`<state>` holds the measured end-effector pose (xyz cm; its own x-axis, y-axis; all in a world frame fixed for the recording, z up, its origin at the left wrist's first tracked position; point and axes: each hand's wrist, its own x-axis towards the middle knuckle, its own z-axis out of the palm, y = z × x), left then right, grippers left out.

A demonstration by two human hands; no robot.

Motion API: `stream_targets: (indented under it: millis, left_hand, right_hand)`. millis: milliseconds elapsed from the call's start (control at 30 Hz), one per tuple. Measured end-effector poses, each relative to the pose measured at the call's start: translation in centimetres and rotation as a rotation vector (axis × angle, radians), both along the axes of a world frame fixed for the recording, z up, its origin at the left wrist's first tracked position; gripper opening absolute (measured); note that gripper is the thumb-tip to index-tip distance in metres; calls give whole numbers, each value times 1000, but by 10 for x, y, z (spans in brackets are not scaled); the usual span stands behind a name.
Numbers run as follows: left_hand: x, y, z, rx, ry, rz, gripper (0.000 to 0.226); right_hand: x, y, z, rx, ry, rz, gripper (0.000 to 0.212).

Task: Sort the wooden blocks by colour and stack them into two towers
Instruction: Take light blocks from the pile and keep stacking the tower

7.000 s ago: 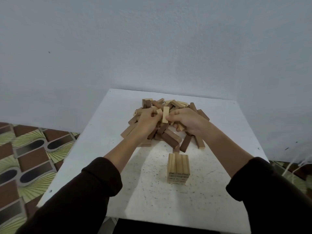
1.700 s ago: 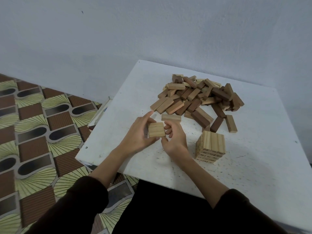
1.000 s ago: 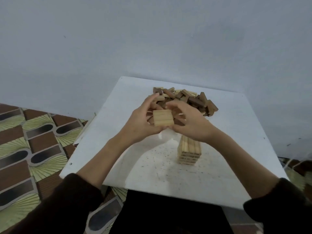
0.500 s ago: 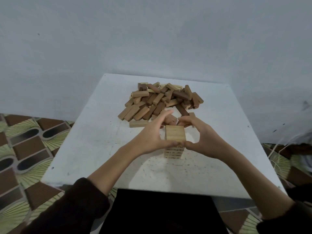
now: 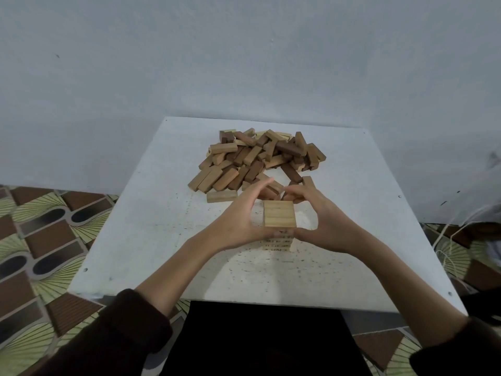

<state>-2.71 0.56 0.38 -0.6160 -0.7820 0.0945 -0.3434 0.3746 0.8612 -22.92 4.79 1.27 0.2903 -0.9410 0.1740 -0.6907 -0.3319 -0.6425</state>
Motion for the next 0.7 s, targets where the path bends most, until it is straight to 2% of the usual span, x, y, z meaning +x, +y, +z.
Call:
stream_targets:
  millis: [700]
  left_hand:
    - [1,0,-6,-42,-22,37,98]
  right_hand:
    - [3,-3,-4,25,35,3,76]
